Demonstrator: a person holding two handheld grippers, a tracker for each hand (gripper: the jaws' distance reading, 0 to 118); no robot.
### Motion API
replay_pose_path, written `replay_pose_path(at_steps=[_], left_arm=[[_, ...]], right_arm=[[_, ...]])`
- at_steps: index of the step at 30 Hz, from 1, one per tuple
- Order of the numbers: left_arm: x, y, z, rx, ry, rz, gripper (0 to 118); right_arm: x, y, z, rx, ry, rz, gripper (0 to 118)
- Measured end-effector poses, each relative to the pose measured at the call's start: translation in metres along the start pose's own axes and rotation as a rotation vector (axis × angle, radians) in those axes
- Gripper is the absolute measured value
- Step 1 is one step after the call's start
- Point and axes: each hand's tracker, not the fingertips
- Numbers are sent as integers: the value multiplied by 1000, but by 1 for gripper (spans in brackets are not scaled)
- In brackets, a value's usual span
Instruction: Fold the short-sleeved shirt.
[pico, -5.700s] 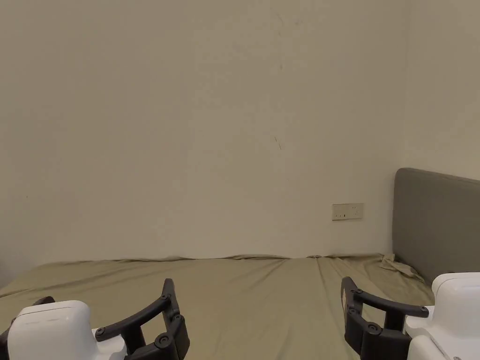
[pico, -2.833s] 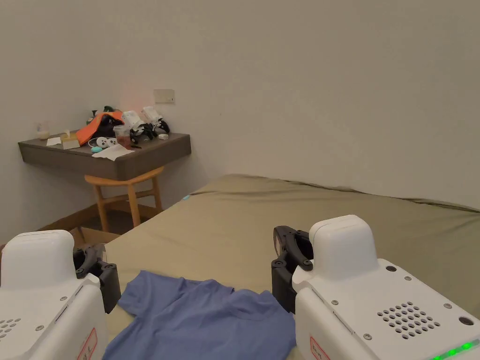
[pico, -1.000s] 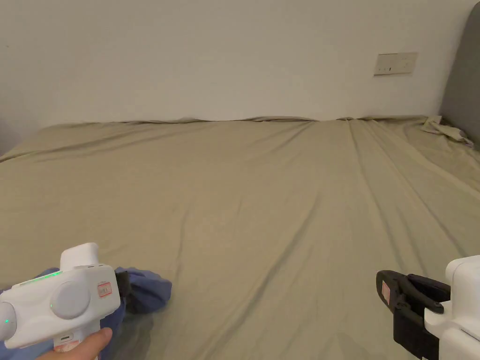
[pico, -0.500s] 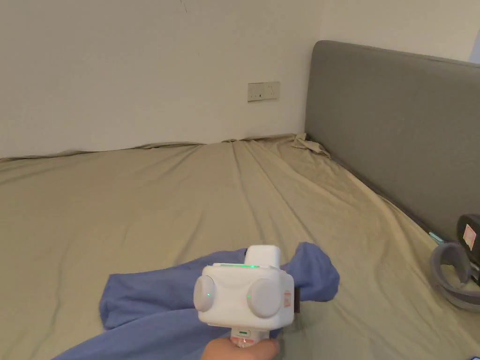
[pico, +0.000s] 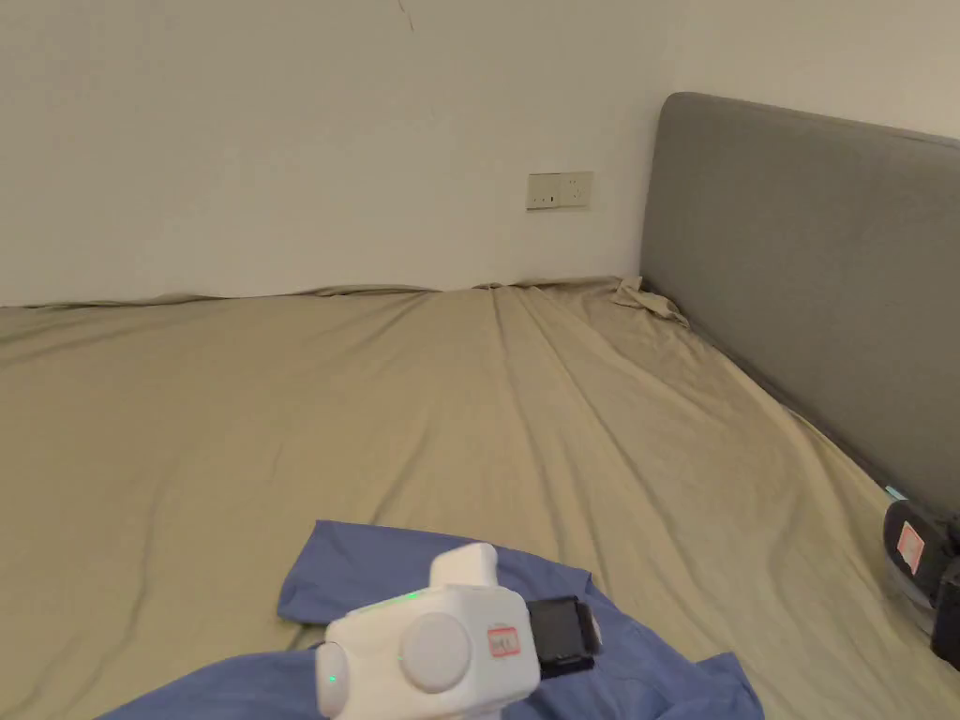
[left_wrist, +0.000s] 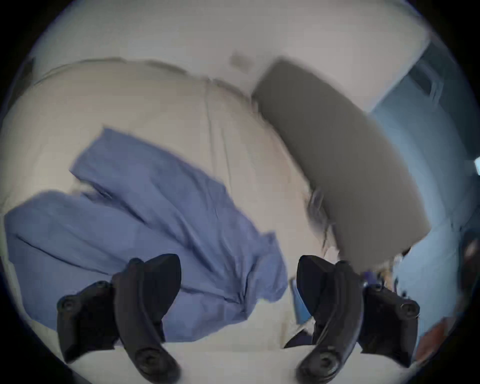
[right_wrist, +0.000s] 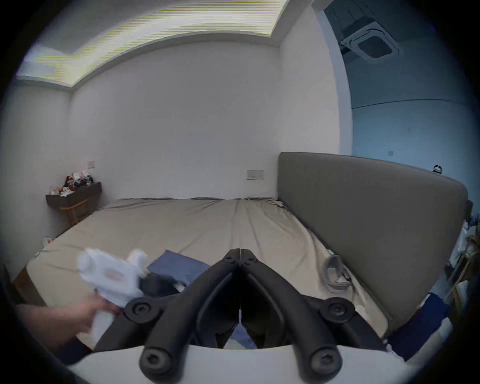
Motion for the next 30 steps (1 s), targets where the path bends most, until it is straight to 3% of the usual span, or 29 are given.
replay_pose_path(at_steps=[2, 5, 6, 7, 9, 10, 13, 15, 19, 26, 27, 28, 29, 30], left_arm=[[-19, 18, 71, 202, 12, 17, 107], [-50, 25, 169, 345, 285, -43, 105], [-62, 17, 195, 387, 389, -85, 83], [-73, 5, 214, 433, 458, -114, 42], [-91, -22, 240, 431, 598, -115, 11], [-105, -34, 246, 388, 635, -61, 3], [-147, -61, 250, 238, 497, 85, 2], [-166, -73, 245, 203, 513, 123, 2], [-192, -69, 234, 176, 541, 120, 2], [-249, -17, 172, 204, 561, 57, 3], [-264, -9, 157, 207, 563, 66, 36], [-278, -1, 140, 195, 567, 77, 95], [-293, 6, 122, 112, 593, 107, 118], [-305, 7, 109, 49, 616, 137, 118]], right_arm=[[-10, -1, -15, 0, 39, 5, 2], [-41, -11, -39, -15, 102, 26, 2], [-53, -17, -48, -32, 130, 28, 2], [-64, -23, -55, -50, 157, 26, 2], [-90, -38, -69, -102, 224, 8, 2], [-100, -46, -75, -125, 257, -8, 2], [-128, -60, -87, -206, 361, -42, 2], [-139, -66, -91, -230, 407, -26, 2], [-147, -65, -92, -223, 405, 31, 2], [-137, -71, -104, -269, 353, 61, 2], [-134, -73, -107, -285, 339, 56, 2], [-132, -75, -110, -297, 329, 49, 2], [-130, -76, -112, -305, 324, 45, 2], [-129, -78, -114, -314, 315, 44, 2]])
